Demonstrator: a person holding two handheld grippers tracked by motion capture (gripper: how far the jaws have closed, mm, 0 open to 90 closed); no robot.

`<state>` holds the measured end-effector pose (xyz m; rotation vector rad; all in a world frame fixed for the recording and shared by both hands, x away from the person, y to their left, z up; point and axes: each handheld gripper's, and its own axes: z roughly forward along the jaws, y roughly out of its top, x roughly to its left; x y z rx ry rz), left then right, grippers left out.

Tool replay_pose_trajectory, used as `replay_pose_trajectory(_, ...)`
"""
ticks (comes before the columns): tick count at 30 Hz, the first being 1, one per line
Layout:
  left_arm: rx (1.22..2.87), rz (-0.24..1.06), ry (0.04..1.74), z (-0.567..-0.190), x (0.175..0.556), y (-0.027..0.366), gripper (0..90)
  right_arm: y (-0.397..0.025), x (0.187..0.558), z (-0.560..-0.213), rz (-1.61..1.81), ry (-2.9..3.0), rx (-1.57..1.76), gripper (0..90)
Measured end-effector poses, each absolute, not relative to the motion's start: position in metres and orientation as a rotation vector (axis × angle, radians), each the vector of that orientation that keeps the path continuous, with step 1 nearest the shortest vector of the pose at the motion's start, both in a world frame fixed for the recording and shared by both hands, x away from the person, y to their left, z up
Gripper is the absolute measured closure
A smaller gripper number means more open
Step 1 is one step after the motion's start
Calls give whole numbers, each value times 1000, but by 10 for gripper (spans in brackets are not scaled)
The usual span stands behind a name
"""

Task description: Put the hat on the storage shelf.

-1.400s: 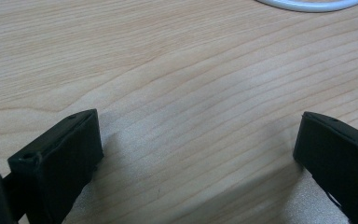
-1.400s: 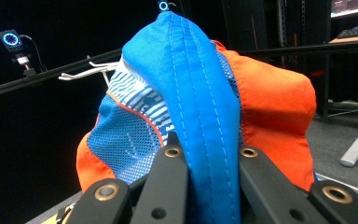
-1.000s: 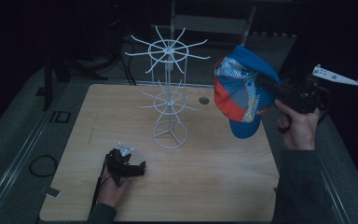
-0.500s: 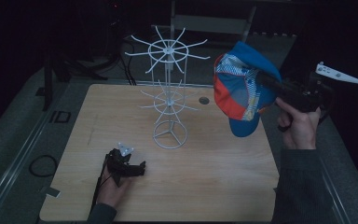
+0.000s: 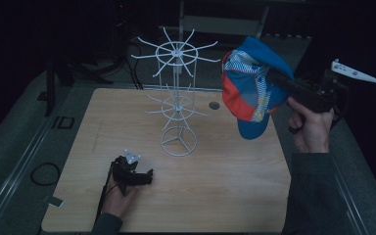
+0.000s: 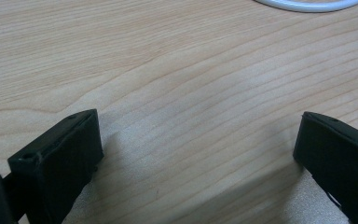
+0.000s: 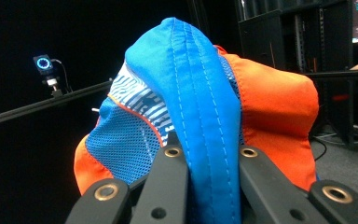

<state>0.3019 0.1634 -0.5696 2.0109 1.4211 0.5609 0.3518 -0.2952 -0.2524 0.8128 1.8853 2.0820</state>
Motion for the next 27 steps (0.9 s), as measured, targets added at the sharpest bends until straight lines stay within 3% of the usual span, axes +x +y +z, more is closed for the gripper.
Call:
replay_pose_trajectory(15, 2010, 561, 1421, -570, 302, 163, 14, -276, 363, -251, 2114, 1916, 792, 881)
replay_pose_trajectory(27, 2005, 562, 1424, -570, 302, 163, 14, -257, 379, -270, 2033, 2039, 851, 860)
